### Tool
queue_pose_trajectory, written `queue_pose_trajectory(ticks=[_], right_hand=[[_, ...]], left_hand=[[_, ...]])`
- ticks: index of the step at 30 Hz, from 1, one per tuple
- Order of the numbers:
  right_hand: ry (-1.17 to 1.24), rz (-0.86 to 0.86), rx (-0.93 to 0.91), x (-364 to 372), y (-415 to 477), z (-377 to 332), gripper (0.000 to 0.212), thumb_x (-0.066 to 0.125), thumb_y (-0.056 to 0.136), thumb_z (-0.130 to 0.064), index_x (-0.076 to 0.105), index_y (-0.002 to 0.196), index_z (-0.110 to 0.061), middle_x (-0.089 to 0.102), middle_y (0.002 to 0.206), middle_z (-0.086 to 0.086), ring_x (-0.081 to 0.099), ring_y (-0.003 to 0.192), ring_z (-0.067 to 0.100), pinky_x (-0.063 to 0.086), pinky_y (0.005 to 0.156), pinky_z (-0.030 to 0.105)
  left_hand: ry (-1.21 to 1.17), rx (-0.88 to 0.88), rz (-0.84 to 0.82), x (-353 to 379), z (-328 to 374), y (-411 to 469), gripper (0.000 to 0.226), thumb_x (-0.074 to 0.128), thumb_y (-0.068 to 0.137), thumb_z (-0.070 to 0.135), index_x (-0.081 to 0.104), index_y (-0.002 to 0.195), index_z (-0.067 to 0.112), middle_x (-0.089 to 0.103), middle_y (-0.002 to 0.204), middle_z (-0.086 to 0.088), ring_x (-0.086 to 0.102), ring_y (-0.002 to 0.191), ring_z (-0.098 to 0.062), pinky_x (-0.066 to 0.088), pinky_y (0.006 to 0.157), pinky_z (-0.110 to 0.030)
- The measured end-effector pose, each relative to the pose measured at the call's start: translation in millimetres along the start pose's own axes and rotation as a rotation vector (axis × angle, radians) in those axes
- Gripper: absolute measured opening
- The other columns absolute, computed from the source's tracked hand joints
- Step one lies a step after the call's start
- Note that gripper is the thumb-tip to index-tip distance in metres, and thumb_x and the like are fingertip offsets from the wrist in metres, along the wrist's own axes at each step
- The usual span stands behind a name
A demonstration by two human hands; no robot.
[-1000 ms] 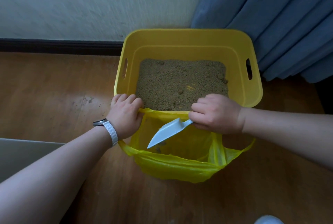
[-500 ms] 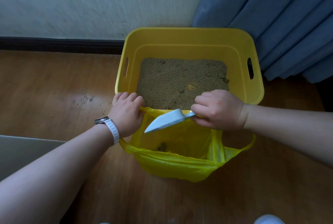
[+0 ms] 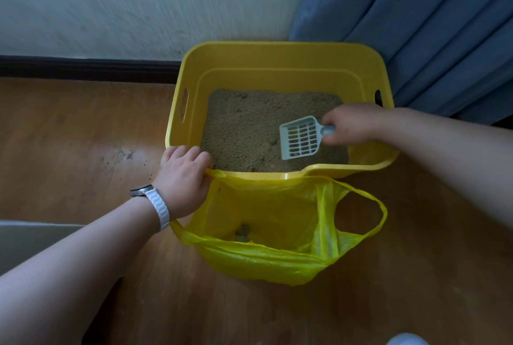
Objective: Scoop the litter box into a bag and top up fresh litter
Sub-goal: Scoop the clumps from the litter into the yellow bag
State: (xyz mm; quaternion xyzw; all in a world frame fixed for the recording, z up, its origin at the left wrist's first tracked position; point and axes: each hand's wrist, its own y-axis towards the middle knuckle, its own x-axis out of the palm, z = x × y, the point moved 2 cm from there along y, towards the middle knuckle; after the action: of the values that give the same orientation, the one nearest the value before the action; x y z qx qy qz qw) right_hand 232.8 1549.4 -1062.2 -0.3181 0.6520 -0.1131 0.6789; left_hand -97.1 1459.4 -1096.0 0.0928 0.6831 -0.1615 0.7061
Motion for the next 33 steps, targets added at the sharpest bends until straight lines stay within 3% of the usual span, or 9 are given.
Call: queue_pose_trajectory(ticks=[7,15,18,23,28,33], right_hand=[[-0.3,-0.105,0.06,-1.8,24.0,23.4,0.037,0.057,0.088,-0.05,0.064,0.116,-0.026,0.061,0.084,-0.008,0.057,0.074,0.013,0.05,0.06,0.028],[-0.191,-0.097,-0.002,3.9,55.6,16.9,0.047,0.054,0.092,-0.051,0.059,0.131,-0.025,0.062,0.087,-0.006,0.058,0.077,0.014,0.049,0.063,0.03],[-0.179,-0.085,-0.105,11.4,67.3,2.0,0.043,0.055,0.092,-0.049,0.061,0.128,-0.027,0.061,0.082,-0.008,0.056,0.073,0.012,0.045,0.059,0.028],[-0.164,-0.031,-0.21,22.4,85.2,-25.3,0.039,0.056,0.089,-0.051,0.063,0.121,-0.03,0.059,0.079,-0.009,0.056,0.073,0.015,0.049,0.066,0.03],[-0.192,0.029,-0.279,33.1,92.6,-44.7,0.033,0.055,0.088,-0.052,0.063,0.114,-0.032,0.053,0.073,-0.012,0.051,0.066,0.012,0.034,0.054,0.025],[-0.107,0.014,-0.304,42.1,95.3,-46.7,0.024,0.056,0.089,-0.049,0.063,0.103,-0.03,0.057,0.075,-0.009,0.055,0.07,0.014,0.048,0.064,0.031]], left_hand=[[0.006,0.014,0.038,2.7,-1.1,0.6,0.023,0.046,0.078,0.035,0.059,0.086,0.017,0.055,0.08,-0.001,0.052,0.076,-0.03,0.037,0.085,-0.044],[0.011,0.003,0.007,0.8,-1.6,0.9,0.029,0.04,0.08,0.038,0.059,0.086,0.017,0.055,0.081,-0.001,0.051,0.077,-0.03,0.037,0.086,-0.045],[0.019,0.003,-0.001,1.6,-1.4,1.5,0.027,0.042,0.08,0.038,0.059,0.086,0.017,0.055,0.081,-0.001,0.051,0.078,-0.03,0.036,0.086,-0.044],[0.019,0.008,0.0,2.3,-1.6,1.2,0.026,0.043,0.08,0.037,0.059,0.086,0.017,0.055,0.082,-0.001,0.051,0.079,-0.029,0.036,0.087,-0.045],[0.016,0.018,0.014,1.3,-1.3,1.7,0.026,0.044,0.079,0.035,0.059,0.085,0.016,0.055,0.082,-0.002,0.051,0.078,-0.03,0.035,0.087,-0.044],[0.016,0.026,0.009,-0.4,0.1,1.8,0.023,0.047,0.078,0.035,0.058,0.084,0.016,0.056,0.082,-0.003,0.052,0.078,-0.03,0.033,0.085,-0.044]])
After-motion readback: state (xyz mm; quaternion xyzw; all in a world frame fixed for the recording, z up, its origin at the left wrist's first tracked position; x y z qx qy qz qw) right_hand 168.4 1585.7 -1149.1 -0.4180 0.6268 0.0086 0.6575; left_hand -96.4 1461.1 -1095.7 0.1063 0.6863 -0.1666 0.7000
